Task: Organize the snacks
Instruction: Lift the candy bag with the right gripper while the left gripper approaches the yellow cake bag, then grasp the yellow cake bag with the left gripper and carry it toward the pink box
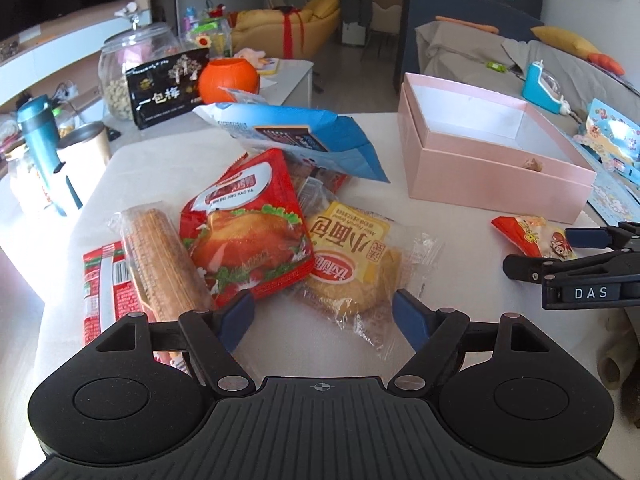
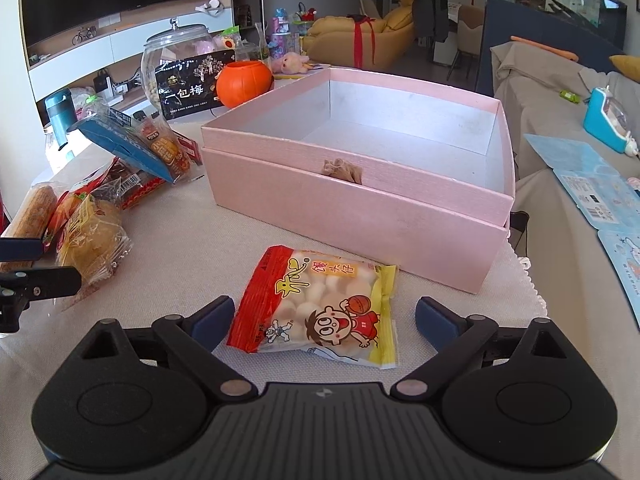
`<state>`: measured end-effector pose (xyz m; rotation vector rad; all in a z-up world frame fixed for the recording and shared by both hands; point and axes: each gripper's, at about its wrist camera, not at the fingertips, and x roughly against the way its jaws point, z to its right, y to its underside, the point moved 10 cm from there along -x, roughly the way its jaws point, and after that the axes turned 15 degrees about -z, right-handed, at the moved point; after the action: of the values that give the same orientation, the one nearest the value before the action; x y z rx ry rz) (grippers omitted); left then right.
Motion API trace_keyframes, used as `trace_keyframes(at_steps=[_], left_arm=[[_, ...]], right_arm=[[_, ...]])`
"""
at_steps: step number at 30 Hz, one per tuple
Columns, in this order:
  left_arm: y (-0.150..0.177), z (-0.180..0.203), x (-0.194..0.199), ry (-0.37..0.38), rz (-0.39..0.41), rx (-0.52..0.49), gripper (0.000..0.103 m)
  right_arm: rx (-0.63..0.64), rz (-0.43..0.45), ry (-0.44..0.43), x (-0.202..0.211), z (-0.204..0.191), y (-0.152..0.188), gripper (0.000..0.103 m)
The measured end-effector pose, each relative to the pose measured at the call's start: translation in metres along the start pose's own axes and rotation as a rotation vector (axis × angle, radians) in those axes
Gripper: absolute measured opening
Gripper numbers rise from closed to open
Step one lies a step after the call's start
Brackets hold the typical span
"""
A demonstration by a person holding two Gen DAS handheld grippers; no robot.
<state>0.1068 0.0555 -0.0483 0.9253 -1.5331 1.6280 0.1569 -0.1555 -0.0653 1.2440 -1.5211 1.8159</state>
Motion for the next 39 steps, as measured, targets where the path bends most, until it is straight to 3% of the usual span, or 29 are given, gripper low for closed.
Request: trace_keyframes(at_steps=[2, 4, 5, 8, 11, 17, 21, 23, 27, 30, 34, 36, 39], left_arm=[[0.003, 0.0, 0.0, 0.078, -0.021, 0.053, 0.071], [0.004, 0.005, 0.001, 0.233, -0.039, 0.152, 0.071], [0.0, 0.004, 0.004, 0.263, -0.022, 0.197, 0.071], [-0.016, -0.009, 0.005, 0.284, 0.022, 0.32, 0.071], [-0.032, -0.02, -0.007, 0.245, 0.016, 0.386, 0.07], [-0.054, 0.004, -0.035, 0.149, -0.011, 0.249, 0.085], [-0.054, 0.019, -0.038, 0.083, 0.018, 0.113, 0.083], [-0.046, 0.031, -0.036, 0.103, 0.021, 0.023, 0.073], [-0.018, 0.055, -0.021, 0.202, 0.008, -0.179, 0.07], [0.001, 0.06, -0.012, 0.266, -0.021, -0.231, 0.069], [0.018, 0.054, -0.003, 0.244, -0.038, -0.261, 0.07], [0.022, 0.046, 0.001, 0.221, -0.038, -0.259, 0.071], [0.025, 0.037, 0.004, 0.207, -0.028, -0.238, 0.07]], right_arm=[[0.0, 0.0, 0.0, 0.0, 0.0, 0.0, 0.097], [-0.001, 0.0, -0.001, 0.0, 0.0, 0.0, 0.097], [0.0, 0.0, -0.001, 0.0, 0.0, 0.0, 0.097], [-0.002, 0.0, 0.001, 0.0, 0.0, 0.0, 0.098], [-0.009, 0.002, 0.003, 0.001, 0.002, 0.0, 0.098], [-0.014, 0.002, 0.003, 0.001, 0.002, 0.0, 0.098], [-0.015, 0.002, 0.0, 0.0, 0.002, 0.0, 0.098], [-0.015, 0.002, 0.0, 0.0, 0.002, 0.0, 0.098], [-0.016, 0.002, 0.001, 0.0, 0.001, 0.0, 0.098], [-0.018, 0.003, -0.006, 0.001, 0.002, 0.001, 0.098], [-0.005, -0.019, 0.012, 0.003, -0.001, 0.005, 0.098], [0.037, -0.05, -0.037, 0.009, -0.013, 0.012, 0.098], [0.093, -0.092, -0.22, 0.03, -0.033, 0.018, 0.097]])
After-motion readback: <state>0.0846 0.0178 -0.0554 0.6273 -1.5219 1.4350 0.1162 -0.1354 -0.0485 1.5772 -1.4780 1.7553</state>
